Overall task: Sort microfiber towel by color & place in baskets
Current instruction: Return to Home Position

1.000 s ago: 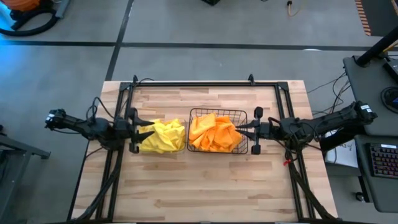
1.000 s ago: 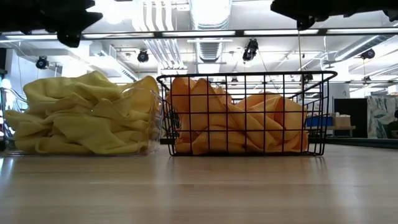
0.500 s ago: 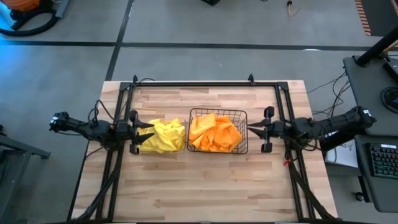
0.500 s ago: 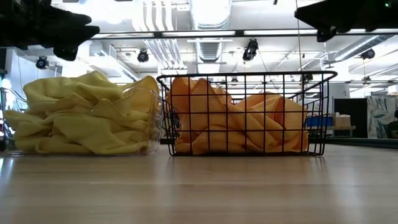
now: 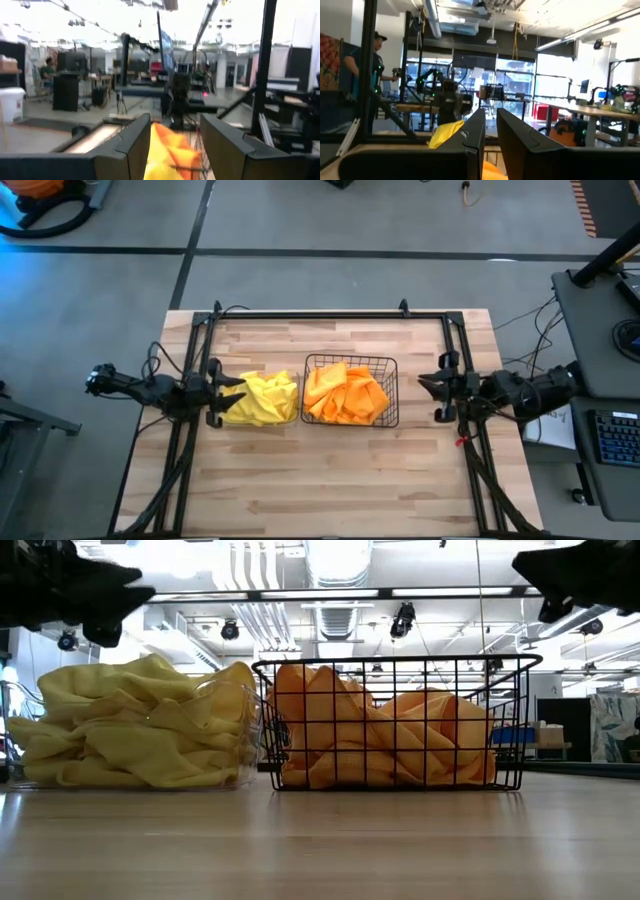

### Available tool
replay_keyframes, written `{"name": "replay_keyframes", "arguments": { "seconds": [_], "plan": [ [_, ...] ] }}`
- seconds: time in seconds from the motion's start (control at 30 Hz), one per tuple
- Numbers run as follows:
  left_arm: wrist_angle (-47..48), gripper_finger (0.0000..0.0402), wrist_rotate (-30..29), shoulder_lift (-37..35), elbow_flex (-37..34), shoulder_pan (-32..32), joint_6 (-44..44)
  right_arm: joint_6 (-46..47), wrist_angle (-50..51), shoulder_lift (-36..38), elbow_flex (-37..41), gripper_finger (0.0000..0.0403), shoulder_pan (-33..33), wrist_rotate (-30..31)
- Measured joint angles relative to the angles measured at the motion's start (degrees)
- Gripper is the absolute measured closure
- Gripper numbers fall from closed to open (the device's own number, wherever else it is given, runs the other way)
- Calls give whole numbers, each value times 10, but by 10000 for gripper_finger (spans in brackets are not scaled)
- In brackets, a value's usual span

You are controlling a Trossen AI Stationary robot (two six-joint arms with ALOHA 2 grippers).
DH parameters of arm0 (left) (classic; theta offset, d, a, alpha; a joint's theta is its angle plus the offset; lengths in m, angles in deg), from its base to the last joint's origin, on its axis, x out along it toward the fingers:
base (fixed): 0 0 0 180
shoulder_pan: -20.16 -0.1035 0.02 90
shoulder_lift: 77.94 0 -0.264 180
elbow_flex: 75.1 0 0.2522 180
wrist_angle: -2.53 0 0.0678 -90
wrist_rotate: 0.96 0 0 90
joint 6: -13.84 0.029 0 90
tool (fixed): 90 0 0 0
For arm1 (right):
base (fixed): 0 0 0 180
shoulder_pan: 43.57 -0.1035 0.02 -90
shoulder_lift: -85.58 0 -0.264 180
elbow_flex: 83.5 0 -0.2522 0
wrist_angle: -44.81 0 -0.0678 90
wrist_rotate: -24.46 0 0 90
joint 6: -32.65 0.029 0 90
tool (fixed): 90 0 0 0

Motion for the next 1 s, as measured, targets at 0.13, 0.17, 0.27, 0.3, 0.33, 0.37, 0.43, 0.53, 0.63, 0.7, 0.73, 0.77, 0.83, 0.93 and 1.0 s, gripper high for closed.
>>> {"name": "replay_keyframes", "arguments": {
  "seconds": [0.13,0.17,0.27,0.3,0.33,0.37,0.43,0.53,0.63,0.7,0.73,0.77,0.83,0.93,1.0],
  "plan": [
    [-11,247,-30,0,0,-8,25,-2,20,21,6,360,0,1],
    [-11,247,-39,1,0,-12,30,-6,17,21,6,360,0,1],
    [-7,247,-41,1,0,-23,57,-28,6,23,6,360,1,1],
    [-9,247,-41,1,0,-27,66,-35,3,22,6,360,1,5],
    [-10,247,-43,1,0,-31,72,-41,1,22,6,360,1,11],
    [-9,247,-46,1,0,-38,75,-47,-2,22,6,360,1,17],
    [-9,247,-50,1,0,-56,74,-52,-5,22,6,360,1,26],
    [-1,247,-39,0,0,-84,63,-52,-4,22,6,360,1,29],
    [23,247,-14,0,0,-109,51,-49,0,22,6,360,1,29],
    [24,247,11,0,-1,-118,46,-52,-1,22,6,360,1,29],
    [23,247,24,0,-1,-120,45,-52,0,22,6,360,1,29],
    [24,247,33,0,-1,-121,45,-53,0,22,6,360,1,29],
    [25,247,36,0,-1,-121,44,-57,-1,22,6,360,1,29],
    [25,247,20,0,-1,-121,26,-67,0,21,6,360,1,29],
    [25,247,5,0,-1,-121,10,-74,0,19,6,360,1,31]
  ]
}}
